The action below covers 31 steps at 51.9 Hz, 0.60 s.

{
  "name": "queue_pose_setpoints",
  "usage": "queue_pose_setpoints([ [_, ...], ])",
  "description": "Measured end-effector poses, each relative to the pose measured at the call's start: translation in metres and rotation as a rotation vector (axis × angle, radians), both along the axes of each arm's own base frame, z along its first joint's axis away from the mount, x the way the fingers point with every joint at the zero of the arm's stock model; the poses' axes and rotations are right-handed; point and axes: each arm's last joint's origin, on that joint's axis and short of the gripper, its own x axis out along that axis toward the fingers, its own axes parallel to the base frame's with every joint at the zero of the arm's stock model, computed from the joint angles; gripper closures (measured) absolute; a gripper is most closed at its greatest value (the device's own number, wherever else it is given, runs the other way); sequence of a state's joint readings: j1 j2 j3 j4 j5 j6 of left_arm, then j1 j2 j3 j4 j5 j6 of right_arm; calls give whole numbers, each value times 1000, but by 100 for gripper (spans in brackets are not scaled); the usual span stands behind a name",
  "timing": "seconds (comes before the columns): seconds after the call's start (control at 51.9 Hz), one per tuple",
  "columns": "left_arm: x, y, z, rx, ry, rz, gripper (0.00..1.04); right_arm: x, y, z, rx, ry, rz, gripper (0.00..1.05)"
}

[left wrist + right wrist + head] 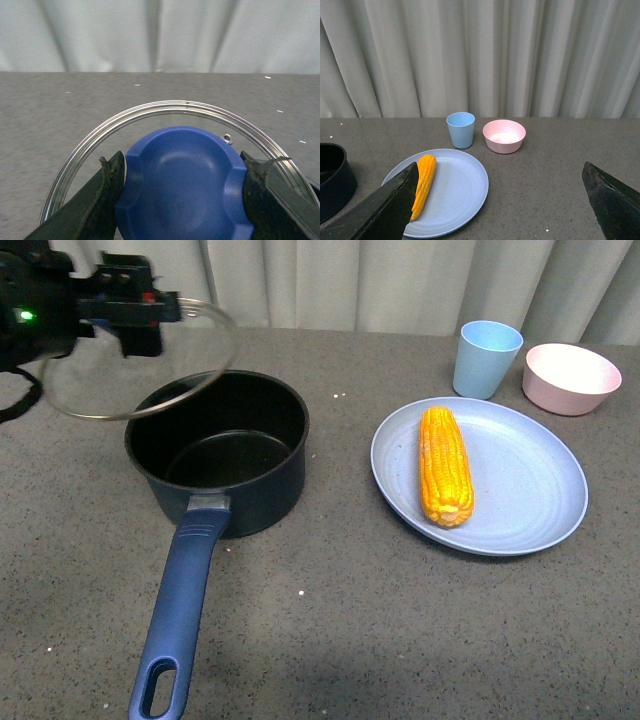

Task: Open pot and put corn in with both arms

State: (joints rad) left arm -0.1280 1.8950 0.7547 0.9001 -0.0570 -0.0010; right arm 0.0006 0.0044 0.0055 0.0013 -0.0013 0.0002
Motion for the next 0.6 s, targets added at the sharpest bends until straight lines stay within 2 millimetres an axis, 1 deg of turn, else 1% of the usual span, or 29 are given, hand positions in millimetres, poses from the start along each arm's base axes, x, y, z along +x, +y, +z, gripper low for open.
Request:
queue_pose_setpoints([
  [0.077, 5, 30, -5, 15, 0, 97, 45, 0, 0, 0, 0, 0, 0, 9],
  [0.135, 9, 56, -11, 32, 17, 185, 45, 0, 0, 0, 0, 0, 0, 9],
  [0.173, 10, 67, -15, 41, 32, 229, 45, 0, 0, 0, 0, 0, 0, 9],
  [0.231, 11, 77, -22, 49, 55, 266, 45, 0, 0, 0, 0, 0, 0, 9],
  [0.308, 10, 83, -33, 66, 90, 288, 45, 0, 0, 0, 0, 0, 0, 9],
  [0.328, 10, 85, -38, 78, 105, 294, 45, 0, 0, 0, 0, 0, 0, 9],
  [0.424, 11, 87, -52, 93, 144, 312, 45, 0, 0, 0, 0, 0, 0, 9],
  [0.598, 16, 88, -71, 110, 194, 305, 45, 0, 0, 0, 0, 0, 0, 9],
])
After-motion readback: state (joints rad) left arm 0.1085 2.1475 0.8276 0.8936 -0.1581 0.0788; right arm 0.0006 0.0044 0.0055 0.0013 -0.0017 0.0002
